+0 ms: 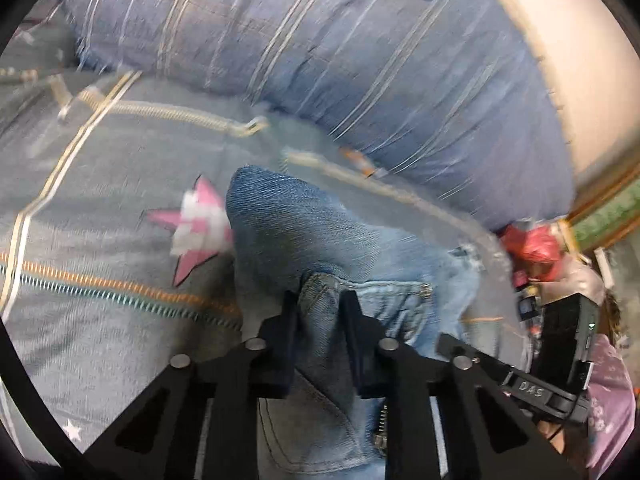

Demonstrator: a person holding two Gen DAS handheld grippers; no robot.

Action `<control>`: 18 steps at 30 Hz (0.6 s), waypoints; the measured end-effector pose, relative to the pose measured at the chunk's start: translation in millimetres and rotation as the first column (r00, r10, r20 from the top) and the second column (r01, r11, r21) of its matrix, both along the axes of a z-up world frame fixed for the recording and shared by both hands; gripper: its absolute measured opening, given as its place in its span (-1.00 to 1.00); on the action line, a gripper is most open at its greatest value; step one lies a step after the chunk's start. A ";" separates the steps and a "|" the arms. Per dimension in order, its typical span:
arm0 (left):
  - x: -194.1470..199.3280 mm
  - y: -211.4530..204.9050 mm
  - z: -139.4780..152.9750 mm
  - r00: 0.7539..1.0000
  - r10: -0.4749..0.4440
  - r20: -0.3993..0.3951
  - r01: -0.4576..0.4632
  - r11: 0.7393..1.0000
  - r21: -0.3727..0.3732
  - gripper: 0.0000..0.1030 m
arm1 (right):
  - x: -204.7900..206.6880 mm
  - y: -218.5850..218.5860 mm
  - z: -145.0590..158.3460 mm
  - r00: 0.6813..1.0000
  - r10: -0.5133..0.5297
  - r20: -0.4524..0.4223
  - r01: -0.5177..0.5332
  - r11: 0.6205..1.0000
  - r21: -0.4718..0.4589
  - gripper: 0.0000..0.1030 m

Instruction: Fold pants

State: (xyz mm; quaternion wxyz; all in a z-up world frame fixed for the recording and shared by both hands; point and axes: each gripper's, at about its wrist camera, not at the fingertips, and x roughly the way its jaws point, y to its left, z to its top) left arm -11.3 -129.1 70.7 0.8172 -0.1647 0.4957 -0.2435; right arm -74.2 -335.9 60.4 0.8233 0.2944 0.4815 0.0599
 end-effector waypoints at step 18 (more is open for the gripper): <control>-15.9 -11.3 -0.1 0.991 0.027 0.131 -0.053 0.978 0.200 0.21 | -28.8 -18.2 16.8 0.982 -0.178 0.068 0.181 0.983 -0.037 0.32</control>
